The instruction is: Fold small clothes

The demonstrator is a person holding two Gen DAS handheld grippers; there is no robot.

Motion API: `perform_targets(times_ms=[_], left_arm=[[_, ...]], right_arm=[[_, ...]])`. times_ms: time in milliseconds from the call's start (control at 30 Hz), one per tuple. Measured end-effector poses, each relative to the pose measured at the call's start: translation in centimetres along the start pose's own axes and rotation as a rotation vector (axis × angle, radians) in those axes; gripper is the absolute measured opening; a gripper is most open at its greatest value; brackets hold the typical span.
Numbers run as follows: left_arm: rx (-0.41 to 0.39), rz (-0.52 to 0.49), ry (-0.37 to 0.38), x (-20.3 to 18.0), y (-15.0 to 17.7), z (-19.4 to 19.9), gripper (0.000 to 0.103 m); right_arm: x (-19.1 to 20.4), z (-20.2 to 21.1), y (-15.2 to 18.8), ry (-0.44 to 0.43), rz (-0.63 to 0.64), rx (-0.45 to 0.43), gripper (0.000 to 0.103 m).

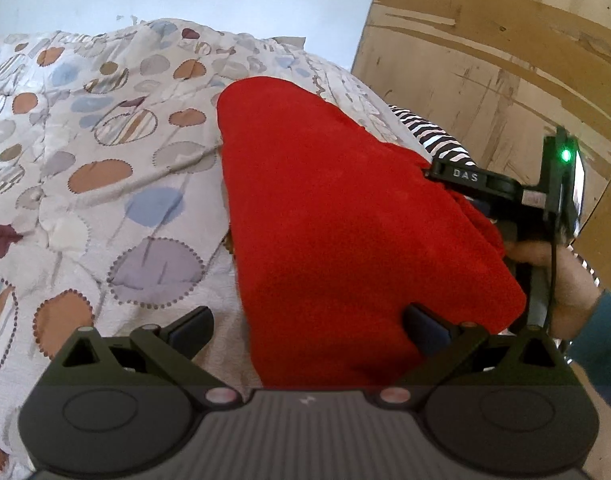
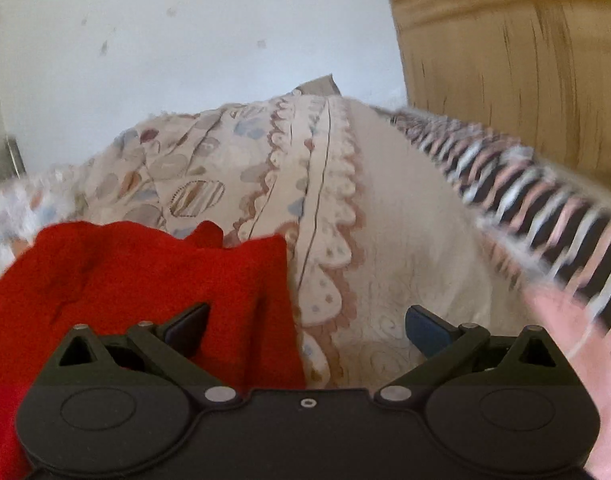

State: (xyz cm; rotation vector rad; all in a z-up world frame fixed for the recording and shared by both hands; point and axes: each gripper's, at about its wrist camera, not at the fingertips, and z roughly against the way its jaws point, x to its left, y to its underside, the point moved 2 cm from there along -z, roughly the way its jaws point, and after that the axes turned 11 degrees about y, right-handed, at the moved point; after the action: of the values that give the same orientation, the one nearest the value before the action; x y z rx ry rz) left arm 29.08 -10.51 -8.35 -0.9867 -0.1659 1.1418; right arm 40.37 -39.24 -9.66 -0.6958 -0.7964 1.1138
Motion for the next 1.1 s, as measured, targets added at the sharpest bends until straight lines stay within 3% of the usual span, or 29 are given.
perform_targets(times_ms=[100,567,700,900,1100], left_arm=[[0.004,-0.003,0.001,0.0,0.0,0.0,0.103],[-0.009,-0.068,-0.041,-1.5,-2.2,2.4,0.103],[-0.083,-0.033,-0.06,-1.2,-3.5,2.8,0.103],[-0.094,0.04,-0.106,0.4,-5.3,1.2,0.103],[-0.091,0.089,-0.074,1.6,-5.1,0.0,0.103]], right_arm=[[-1.2,-0.1,0.3,-0.055,-0.069,0.003,0.103],[-0.9,0.4,0.5,-0.056,-0.061,-0.015,0.103],[-0.9,0.4,0.5,-0.059,-0.066,-0.018,0.103],[-0.9,0.5,0.5,-0.059,-0.067,-0.019,0.103],[-1.0,0.6,0.5,-0.063,-0.072,-0.023,0.103]])
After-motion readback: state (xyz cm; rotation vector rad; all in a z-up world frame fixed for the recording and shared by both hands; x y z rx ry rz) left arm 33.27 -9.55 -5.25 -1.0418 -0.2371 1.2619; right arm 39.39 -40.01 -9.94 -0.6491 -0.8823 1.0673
